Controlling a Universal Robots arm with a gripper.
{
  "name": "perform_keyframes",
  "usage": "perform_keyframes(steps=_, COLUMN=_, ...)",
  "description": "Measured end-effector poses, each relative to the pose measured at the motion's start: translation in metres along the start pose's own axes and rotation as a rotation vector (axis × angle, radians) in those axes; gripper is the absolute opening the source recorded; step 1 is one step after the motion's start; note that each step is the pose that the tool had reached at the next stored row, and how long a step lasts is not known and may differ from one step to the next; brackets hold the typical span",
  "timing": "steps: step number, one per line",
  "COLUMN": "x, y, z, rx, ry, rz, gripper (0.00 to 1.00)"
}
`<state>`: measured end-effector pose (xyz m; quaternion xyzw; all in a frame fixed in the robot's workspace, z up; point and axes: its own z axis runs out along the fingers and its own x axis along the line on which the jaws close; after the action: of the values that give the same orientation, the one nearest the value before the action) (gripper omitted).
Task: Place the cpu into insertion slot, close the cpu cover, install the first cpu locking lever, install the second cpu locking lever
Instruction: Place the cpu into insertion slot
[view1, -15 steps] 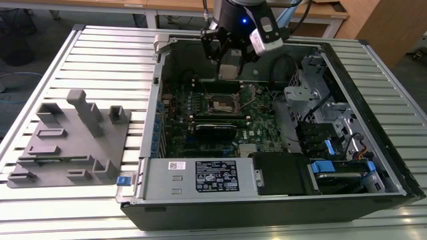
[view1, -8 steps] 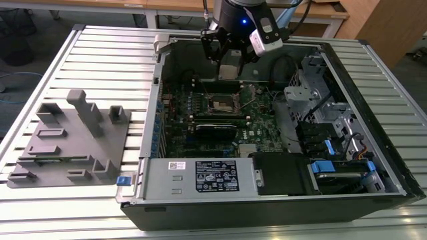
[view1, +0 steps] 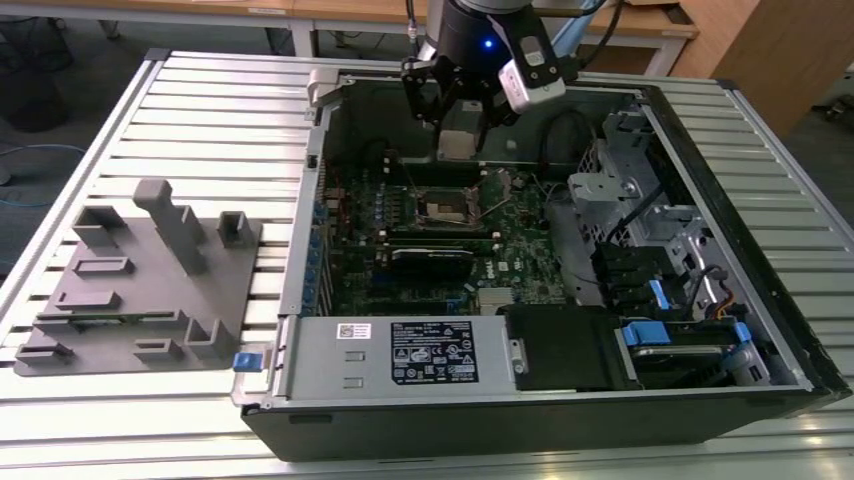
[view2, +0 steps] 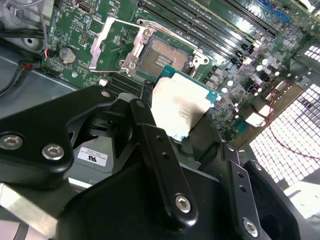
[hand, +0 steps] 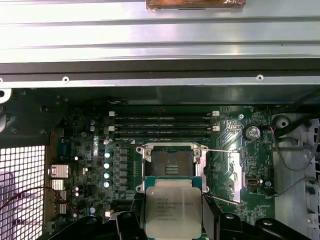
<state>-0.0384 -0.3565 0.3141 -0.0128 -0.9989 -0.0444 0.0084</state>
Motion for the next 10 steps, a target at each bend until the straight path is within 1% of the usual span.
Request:
perform_keyframes(steps=5, x=-0.0001, y=-0.0005, z=0.0050, rx=0.0005, ry=0.0002, rz=0.000, gripper=0.54)
perform_keyframes(steps=10, x=-0.0002, y=-0.0011, z=0.0120, rx=0.0006, ry=0.0002, rz=0.000, gripper=0.54)
